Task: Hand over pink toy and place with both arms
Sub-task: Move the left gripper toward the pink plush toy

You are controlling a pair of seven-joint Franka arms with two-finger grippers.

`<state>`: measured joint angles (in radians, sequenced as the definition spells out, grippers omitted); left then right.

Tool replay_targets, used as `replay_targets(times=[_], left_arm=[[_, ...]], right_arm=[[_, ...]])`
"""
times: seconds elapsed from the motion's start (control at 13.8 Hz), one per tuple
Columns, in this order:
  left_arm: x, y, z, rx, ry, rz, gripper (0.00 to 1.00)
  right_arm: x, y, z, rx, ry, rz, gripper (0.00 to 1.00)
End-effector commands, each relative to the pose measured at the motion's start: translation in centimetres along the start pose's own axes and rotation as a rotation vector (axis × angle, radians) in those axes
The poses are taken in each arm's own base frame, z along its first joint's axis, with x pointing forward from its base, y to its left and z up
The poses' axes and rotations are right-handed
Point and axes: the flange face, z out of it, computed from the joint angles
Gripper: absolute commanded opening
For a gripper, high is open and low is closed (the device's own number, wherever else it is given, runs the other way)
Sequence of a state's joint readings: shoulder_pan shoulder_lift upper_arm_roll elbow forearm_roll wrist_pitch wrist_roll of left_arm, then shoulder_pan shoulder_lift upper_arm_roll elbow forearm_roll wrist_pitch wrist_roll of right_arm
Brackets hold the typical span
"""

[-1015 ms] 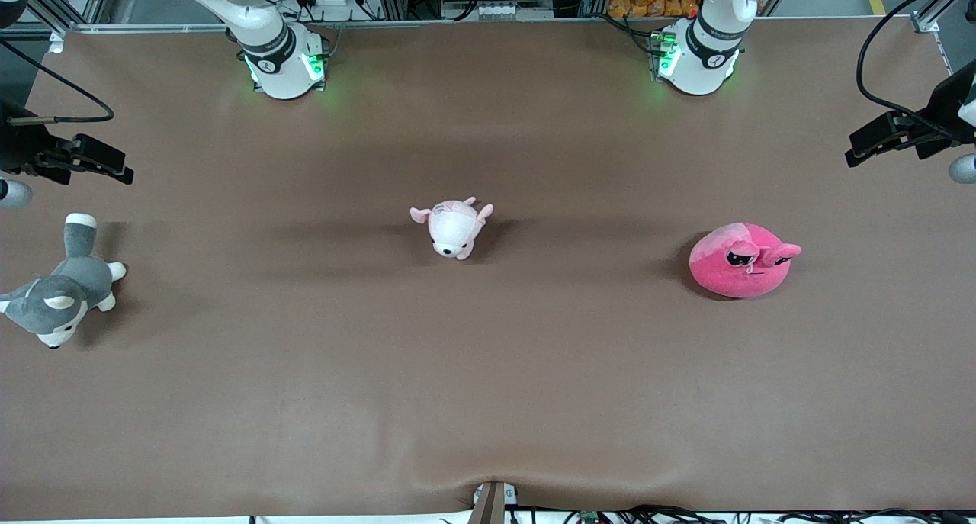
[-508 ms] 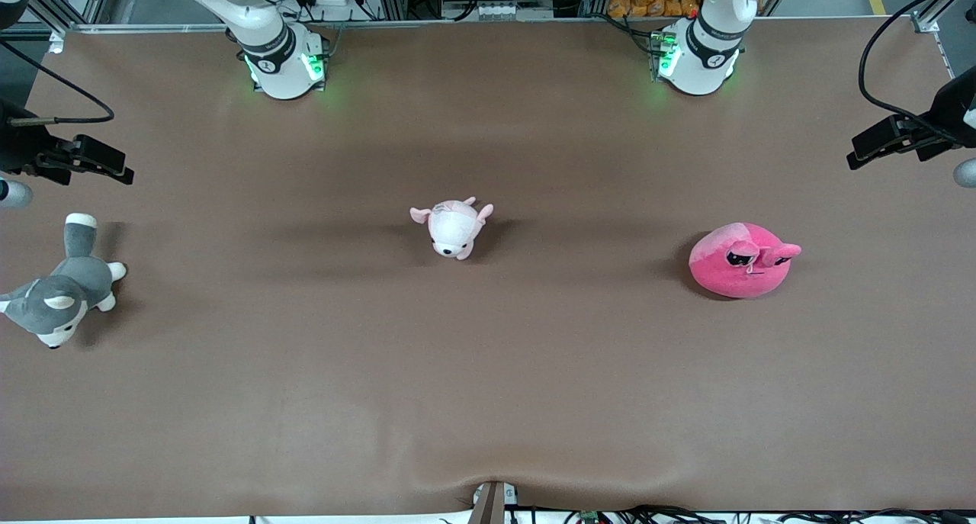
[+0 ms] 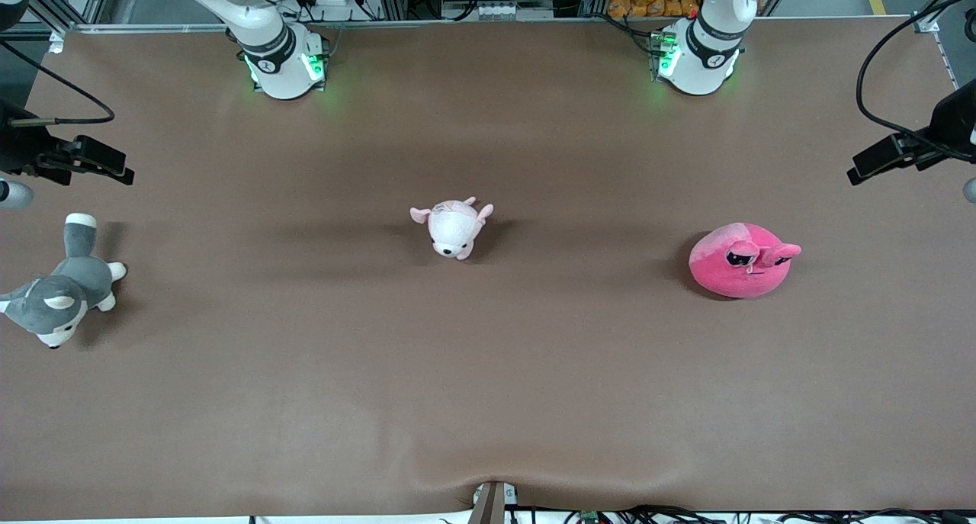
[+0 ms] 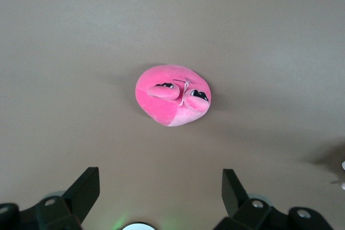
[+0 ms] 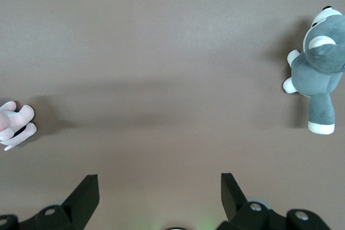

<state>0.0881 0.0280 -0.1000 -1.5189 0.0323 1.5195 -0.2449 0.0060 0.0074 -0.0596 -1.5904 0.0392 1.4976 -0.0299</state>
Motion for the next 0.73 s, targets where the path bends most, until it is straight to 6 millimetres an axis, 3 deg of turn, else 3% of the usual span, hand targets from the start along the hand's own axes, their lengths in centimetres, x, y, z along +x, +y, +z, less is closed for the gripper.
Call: replay_targets(times=[0.0, 0.65], left_arm=[[1.4, -0.7, 0.3, -0.021, 0.008, -0.061, 1.0], [3.1, -0.6, 4.0, 0.004, -0.063, -0.523, 1.0]], right_arm=[[0.2, 0.2, -0.2, 0.008, 0.01, 0.017, 1.0], [0.9, 0.8, 0.1, 0.002, 0.032, 0.026, 1.0]])
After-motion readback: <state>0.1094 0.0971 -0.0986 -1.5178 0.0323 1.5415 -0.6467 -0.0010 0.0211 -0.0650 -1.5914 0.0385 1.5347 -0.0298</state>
